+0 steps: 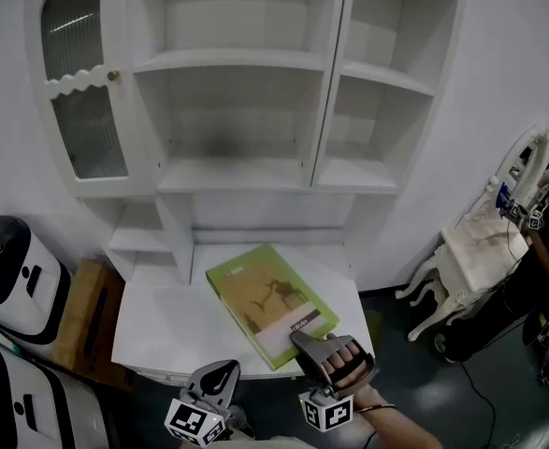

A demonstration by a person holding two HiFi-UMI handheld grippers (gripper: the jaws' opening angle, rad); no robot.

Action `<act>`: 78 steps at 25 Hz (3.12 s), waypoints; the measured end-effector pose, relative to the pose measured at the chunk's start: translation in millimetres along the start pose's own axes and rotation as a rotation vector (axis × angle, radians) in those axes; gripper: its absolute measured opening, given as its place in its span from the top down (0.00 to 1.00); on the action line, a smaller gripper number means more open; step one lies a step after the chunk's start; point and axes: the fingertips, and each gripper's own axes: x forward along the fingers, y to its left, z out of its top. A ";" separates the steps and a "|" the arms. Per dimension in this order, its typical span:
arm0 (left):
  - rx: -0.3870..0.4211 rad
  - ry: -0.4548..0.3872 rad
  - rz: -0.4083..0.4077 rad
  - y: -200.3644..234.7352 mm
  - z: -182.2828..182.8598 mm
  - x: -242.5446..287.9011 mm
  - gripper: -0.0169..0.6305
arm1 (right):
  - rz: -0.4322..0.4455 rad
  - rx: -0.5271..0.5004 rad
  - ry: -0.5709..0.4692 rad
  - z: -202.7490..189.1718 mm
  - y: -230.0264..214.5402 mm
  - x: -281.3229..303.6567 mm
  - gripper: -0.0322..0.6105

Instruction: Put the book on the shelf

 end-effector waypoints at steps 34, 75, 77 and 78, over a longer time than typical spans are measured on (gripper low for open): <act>0.006 0.004 -0.077 101.0 21.9 40.1 0.96 | -0.155 0.547 0.013 -14.7 -107.5 125.2 0.72; 0.021 -0.030 0.038 99.8 32.3 60.6 0.96 | -0.215 2.253 -0.243 -139.8 -119.1 202.3 0.72; 0.020 -0.033 0.036 99.3 33.0 61.8 0.96 | -0.213 2.335 -0.233 -142.6 -113.4 207.9 0.72; 0.020 -0.033 0.035 99.1 33.0 62.0 0.96 | -0.213 2.381 -0.224 -143.7 -109.3 210.5 0.72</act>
